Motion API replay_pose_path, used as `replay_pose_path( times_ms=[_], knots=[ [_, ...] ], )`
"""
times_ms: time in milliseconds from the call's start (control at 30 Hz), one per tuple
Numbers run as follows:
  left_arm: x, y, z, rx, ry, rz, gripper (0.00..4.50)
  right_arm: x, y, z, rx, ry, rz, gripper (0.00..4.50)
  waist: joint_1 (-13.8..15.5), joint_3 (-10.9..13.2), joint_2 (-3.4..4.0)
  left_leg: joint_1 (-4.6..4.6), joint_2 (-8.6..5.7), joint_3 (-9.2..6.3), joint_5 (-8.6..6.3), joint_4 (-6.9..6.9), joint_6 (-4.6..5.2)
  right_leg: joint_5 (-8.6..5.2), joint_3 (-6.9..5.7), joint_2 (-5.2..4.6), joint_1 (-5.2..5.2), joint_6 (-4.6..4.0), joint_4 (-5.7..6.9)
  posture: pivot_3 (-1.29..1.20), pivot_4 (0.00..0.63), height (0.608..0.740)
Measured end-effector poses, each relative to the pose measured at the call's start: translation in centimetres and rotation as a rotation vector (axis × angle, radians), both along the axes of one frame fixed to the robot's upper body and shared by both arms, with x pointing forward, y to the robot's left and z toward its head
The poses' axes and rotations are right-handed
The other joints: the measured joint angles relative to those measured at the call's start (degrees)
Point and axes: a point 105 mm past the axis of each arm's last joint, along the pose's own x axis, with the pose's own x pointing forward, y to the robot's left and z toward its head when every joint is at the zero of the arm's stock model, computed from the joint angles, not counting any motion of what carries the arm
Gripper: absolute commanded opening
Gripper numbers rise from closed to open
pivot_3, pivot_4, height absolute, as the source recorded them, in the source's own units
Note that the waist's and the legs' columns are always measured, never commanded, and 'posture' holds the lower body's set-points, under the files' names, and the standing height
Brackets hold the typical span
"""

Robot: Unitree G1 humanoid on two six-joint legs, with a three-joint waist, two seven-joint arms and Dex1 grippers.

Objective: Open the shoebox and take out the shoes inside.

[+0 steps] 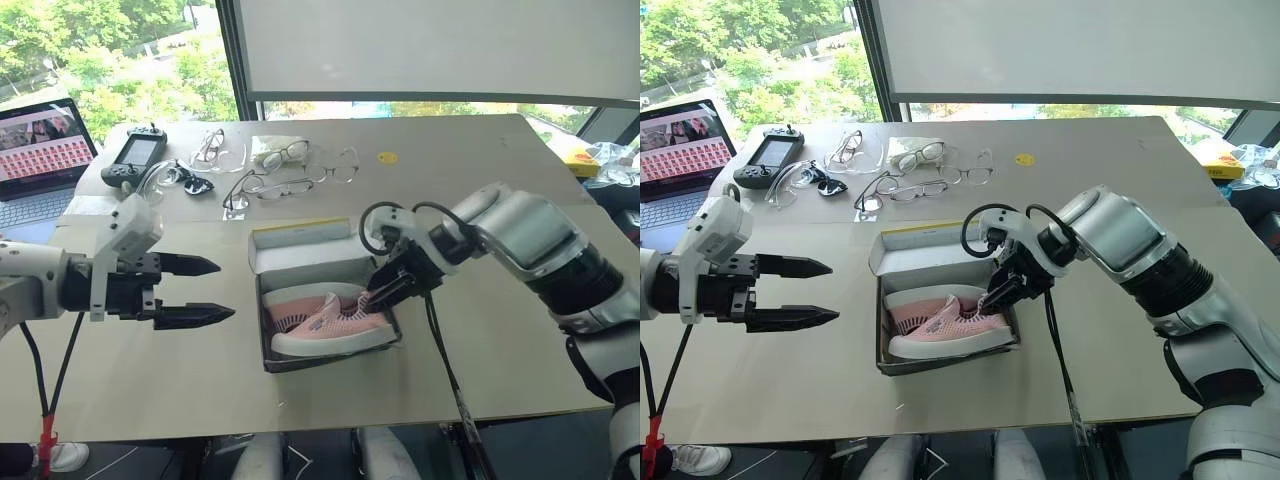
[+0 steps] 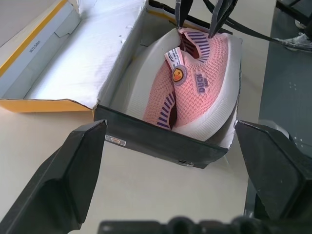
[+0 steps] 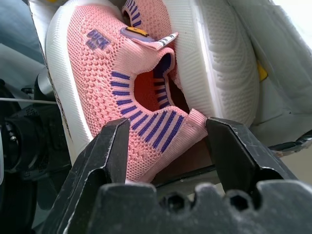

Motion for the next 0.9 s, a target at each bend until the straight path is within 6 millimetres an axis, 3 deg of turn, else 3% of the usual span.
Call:
replay_pose_path(
  times_ms=[333, 900],
  knots=[
    [-0.1, 0.0, -0.1, -0.007, 0.001, 0.007, 4.50, 2.5, -0.7, 0.9, -0.006, -0.061, -0.062, 2.98, 0.04, 0.00, 0.00, 0.00, 0.00, 0.00, 0.00, 0.00, -0.01, 0.01, 0.00, 0.00, 0.00, 0.00, 0.00, 0.00, 0.150, 0.740],
    [0.0, -0.2, -0.2, -0.031, -0.001, 0.013, 4.50, 0.4, -0.7, -0.1, -0.100, -0.037, 0.056, 2.98, 0.07, 0.00, 0.00, 0.03, 0.00, -0.01, -0.01, 0.01, -0.01, 0.00, -0.02, 0.00, 0.04, 0.00, 0.00, 0.00, 0.150, 0.740]
  ],
)
